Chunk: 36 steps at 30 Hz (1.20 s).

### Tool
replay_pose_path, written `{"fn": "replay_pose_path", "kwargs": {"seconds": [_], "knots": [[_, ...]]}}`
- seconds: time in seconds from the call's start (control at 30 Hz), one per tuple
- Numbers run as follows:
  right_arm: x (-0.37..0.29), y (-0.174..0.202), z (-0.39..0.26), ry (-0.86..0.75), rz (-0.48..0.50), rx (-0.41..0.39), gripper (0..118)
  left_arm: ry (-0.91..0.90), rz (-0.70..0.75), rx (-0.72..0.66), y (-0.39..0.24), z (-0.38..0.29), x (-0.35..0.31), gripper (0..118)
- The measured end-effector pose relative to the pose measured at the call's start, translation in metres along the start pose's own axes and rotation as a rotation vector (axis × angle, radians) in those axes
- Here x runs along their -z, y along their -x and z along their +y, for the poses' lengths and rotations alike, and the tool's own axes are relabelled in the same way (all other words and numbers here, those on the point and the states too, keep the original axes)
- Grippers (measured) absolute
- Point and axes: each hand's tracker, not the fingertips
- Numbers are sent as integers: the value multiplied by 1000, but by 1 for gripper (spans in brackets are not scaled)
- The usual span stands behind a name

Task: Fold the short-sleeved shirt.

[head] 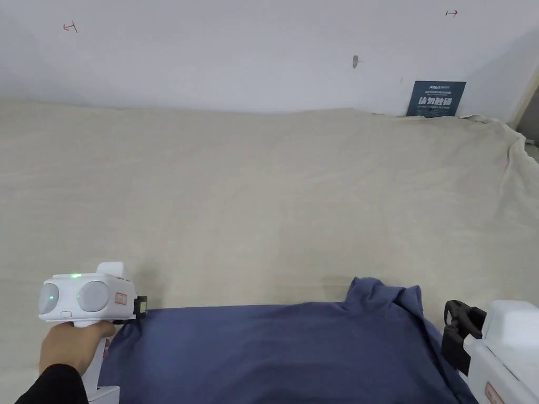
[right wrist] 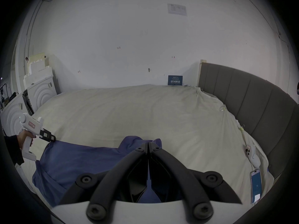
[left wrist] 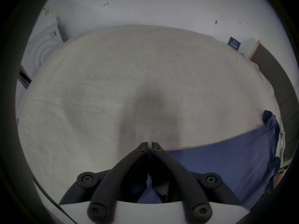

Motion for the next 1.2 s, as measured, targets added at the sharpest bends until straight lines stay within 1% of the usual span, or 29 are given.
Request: {"fn": "replay_pose_path", "kwargs": {"seconds": [0.07, 0.13, 0.17, 0.2, 0.23, 0.27, 0.3, 0.33, 0.37, 0.43, 0.5, 0.57, 0.63, 0.67, 0.7, 0.73, 0.77, 0.8, 0.9, 0.97, 1.07, 1.2], "knots": [[15, -8, 4, 42, 14, 31, 0, -20, -3, 20, -3, -4, -5, 0], [34, -17, 8, 85, 25, 42, 1, -73, -10, 29, -5, -7, -18, 0], [46, -19, 10, 110, 27, 33, 4, -104, -42, 29, -6, -8, -27, 0], [59, -22, 11, 155, 23, 15, 15, -118, -62, 25, -6, -8, -35, 0], [69, -23, 12, 165, 20, 7, 33, -135, -77, 23, -5, -10, -44, 0], [79, -24, 12, 178, 13, -5, 54, -150, -90, 24, -5, -10, -51, 0], [93, -26, 12, 223, 22, -15, 73, -159, -99, 20, -7, -12, -63, 0], [103, -27, 11, 263, 19, -28, 78, -171, -107, 16, -7, -13, -70, 0], [115, -28, 9, 286, 29, -18, 78, -186, -115, 14, -7, -14, -76, 0], [136, -26, 7, 323, 24, -32, 78, -187, -127, 9, -8, -14, -87, 0], [156, -22, 3, 381, 5, -67, 78, -196, -135, 12, -9, -16, -94, 0], [171, -21, 0, 396, 7, -66, 78, -198, -135, 12, -9, -16, -97, 0], [185, -23, -4, 425, 14, -56, 72, -200, -134, 3, -9, -17, -97, 0], [191, -24, -6, 451, 16, -43, 63, -197, -134, -4, -8, -18, -97, 0], [192, -25, -7, 457, 13, -28, 38, -193, -133, -7, -1, -15, -89, 0], [189, -25, -7, 449, 17, -26, 19, -191, -129, -9, -1, -16, -89, 0], [183, -25, -8, 437, 31, -14, 5, -192, -128, -9, -1, -18, -91, 0], [176, -24, -8, 420, 34, -6, 3, -194, -129, -12, -1, -19, -93, 0], [149, -20, -2, 382, 40, -49, 2, -197, -130, -22, -1, -21, -98, 0], [129, -22, 4, 348, 59, -63, 2, -200, -124, -28, 4, -22, -97, 0], [100, -36, 12, 293, 90, -50, 2, -202, -114, -44, 5, -26, -104, 0], [51, -52, 21, 218, 132, -55, 2, -208, -106, -49, 3, -39, -122, 0]]}}
